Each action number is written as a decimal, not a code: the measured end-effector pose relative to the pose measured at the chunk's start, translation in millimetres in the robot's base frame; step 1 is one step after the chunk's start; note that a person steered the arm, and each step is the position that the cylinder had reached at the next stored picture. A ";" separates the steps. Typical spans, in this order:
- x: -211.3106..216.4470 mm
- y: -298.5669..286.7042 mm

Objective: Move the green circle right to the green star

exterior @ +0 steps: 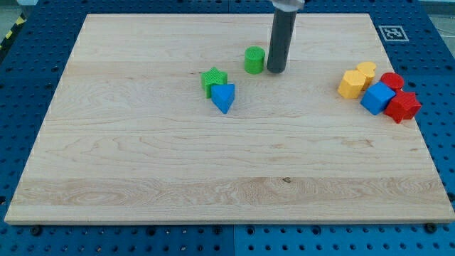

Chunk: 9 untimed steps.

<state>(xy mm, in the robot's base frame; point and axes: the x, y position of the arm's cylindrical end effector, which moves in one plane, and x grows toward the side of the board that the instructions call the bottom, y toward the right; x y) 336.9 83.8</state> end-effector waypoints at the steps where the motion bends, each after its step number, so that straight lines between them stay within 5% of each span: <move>1: -31.1 -6.9; 2: -33.7 -41.7; 4: 36.6 -75.5; 5: 18.6 -84.4; 7: -16.4 -3.1; 9: 31.7 -9.9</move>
